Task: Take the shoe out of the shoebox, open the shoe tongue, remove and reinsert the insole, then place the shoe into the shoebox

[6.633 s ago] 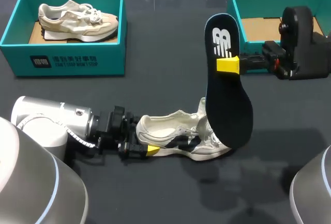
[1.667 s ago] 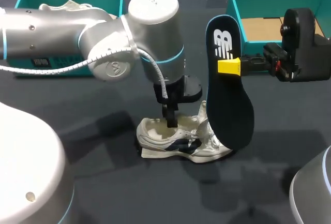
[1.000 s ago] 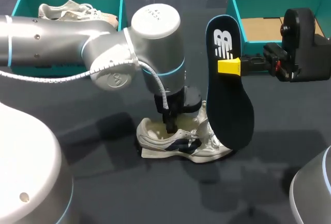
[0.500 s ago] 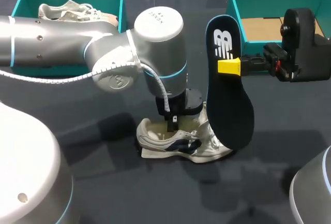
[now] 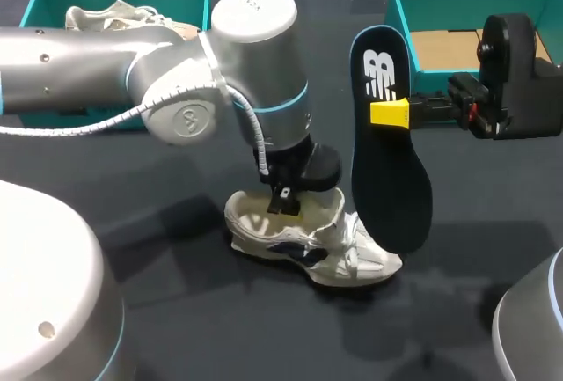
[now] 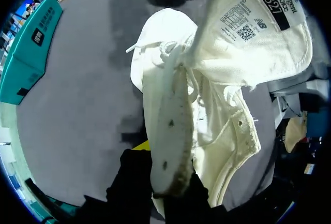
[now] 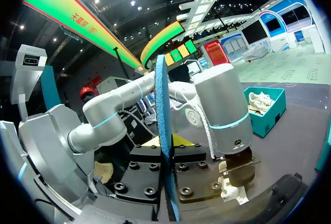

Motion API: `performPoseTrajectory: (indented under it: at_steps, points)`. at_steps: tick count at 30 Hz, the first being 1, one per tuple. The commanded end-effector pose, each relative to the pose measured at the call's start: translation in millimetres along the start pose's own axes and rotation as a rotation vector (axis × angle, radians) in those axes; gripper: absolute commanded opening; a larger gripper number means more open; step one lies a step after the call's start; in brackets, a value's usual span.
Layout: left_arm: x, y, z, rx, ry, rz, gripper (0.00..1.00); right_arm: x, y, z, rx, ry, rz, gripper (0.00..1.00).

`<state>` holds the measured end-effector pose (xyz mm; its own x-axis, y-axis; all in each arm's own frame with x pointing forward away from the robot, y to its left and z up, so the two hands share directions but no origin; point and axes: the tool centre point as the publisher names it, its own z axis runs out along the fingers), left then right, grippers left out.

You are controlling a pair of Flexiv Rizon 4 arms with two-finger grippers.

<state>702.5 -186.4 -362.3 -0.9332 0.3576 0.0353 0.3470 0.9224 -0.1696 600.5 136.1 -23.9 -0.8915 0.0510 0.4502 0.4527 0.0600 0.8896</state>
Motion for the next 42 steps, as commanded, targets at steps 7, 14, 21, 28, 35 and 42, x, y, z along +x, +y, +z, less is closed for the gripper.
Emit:
performPoseTrajectory:
  at_steps: [7,14,21,28,35,42]
  points:
    - [12.6,12.6,-48.9,-0.037,-0.022,0.273,0.00,0.2,-0.6,1.0,0.001,-0.002,0.002,0.00]
    - [13.9,13.1,-57.4,-0.107,-0.077,0.348,0.00,0.2,-0.6,1.0,0.001,-0.002,0.002,0.00]
    - [13.9,13.1,-57.4,-0.107,-0.077,0.348,0.00,0.2,-0.6,1.0,0.001,-0.002,0.002,0.00]
    - [8.0,23.1,-64.0,-0.030,-0.003,0.518,0.00,0.2,-0.6,1.0,0.001,-0.002,0.002,0.00]
    - [1.6,31.0,-83.3,-0.150,0.011,0.832,0.00,0.2,-0.6,1.0,0.001,-0.002,0.002,0.00]
    - [1.1,31.0,-86.2,-0.171,0.000,0.873,0.00,0.2,-0.6,1.0,0.001,-0.002,0.002,0.00]
